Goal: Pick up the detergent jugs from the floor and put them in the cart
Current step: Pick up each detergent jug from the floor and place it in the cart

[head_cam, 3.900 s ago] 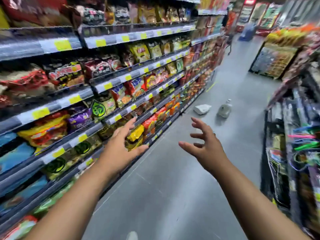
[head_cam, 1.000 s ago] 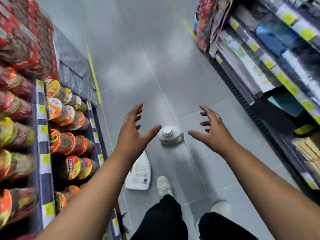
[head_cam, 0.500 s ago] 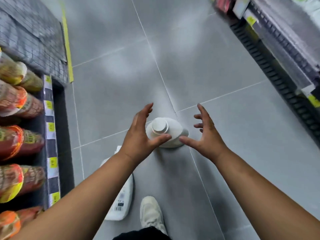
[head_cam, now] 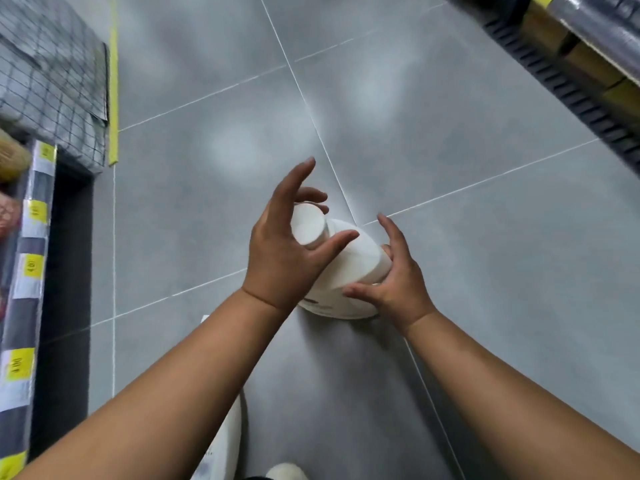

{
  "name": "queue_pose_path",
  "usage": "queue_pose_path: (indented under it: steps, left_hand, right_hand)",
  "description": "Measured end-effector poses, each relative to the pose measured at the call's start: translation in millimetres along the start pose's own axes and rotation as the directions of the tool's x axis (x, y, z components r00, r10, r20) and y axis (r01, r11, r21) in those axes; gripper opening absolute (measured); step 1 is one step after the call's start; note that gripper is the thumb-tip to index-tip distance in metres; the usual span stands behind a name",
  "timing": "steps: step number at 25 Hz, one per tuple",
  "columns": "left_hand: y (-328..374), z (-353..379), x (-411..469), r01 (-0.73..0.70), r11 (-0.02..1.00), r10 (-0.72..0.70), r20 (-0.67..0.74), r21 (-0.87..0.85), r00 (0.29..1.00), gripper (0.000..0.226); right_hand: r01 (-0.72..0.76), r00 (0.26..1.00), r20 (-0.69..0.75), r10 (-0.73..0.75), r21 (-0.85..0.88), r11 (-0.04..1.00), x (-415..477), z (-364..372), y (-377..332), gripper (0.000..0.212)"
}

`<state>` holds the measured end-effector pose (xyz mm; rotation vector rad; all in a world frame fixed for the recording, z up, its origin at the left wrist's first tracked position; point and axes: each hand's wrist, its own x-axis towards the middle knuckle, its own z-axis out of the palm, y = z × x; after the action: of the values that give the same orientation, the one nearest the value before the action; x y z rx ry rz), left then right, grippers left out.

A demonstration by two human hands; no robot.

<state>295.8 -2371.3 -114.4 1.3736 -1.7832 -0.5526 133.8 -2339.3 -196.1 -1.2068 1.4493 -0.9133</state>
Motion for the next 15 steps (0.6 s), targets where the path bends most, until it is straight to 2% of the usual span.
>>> queue_pose_path:
  steps: [4, 8, 10, 13, 15]
  left_hand:
    - [3.5, -7.5, 16.3, 0.075, 0.996, -0.074, 0.012, -0.057, 0.997, 0.092]
    - [26.3, -10.3, 27.9, 0.178, 0.966, -0.178, 0.018, -0.186, 0.984, 0.085]
    - [52.8, -17.5, 34.5, 0.163, 0.969, -0.159, 0.037, -0.186, 0.987, 0.068]
    - [123.9, -41.7, 54.4, 0.115, 0.977, -0.108, 0.048, -0.181, 0.993, 0.021]
    - [184.2, -62.4, 71.0, 0.125, 0.966, -0.108, 0.084, -0.226, 0.991, 0.015]
  right_hand:
    - [-0.008, 0.988, -0.153, 0.004, -0.030, 1.000, -4.3, 1.0, -20.1, 0.110]
    - [-0.027, 0.982, -0.187, 0.001, -0.134, 0.991, -13.7, -28.7, -52.9, 0.104]
    - [-0.038, 0.981, -0.196, 0.004, -0.170, 0.985, -27.4, -50.3, -81.3, 0.098]
    - [-0.041, 0.964, -0.267, -0.015, -0.201, 0.979, -58.7, -96.9, -151.8, 0.076]
    - [-0.055, 0.950, -0.311, -0.014, -0.215, 0.975, -86.9, -134.6, -209.5, 0.070]
